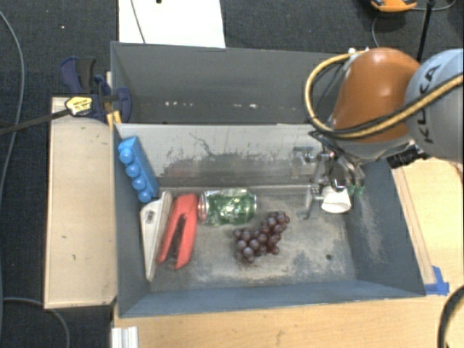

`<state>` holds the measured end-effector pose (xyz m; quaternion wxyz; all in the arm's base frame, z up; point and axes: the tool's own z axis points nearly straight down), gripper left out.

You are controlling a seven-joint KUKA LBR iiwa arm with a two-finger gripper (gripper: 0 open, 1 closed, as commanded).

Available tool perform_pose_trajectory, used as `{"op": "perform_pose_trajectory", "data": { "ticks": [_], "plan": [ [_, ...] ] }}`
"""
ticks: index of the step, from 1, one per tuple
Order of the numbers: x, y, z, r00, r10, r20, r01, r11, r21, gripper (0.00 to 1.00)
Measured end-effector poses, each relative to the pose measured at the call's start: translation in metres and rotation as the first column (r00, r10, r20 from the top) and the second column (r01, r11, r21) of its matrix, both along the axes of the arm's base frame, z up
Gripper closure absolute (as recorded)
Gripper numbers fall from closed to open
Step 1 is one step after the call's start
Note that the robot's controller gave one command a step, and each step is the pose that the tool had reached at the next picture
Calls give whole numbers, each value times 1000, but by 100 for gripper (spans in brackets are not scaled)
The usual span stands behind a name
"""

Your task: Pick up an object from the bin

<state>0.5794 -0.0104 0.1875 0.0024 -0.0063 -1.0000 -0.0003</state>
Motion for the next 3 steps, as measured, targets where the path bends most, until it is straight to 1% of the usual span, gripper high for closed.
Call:
{"op": "perform_pose_trajectory", "data": {
  "ticks": [1, 2, 3],
  "plan": [
    [2, 0, 5, 1000, 0, 8, 0, 1000, 0, 0],
    [-10, 13, -32, 993, 119, 10, -119, 993, -1, 0],
    [-30, 44, -44, 928, 373, 8, -373, 928, -1, 0]
  ]
}}
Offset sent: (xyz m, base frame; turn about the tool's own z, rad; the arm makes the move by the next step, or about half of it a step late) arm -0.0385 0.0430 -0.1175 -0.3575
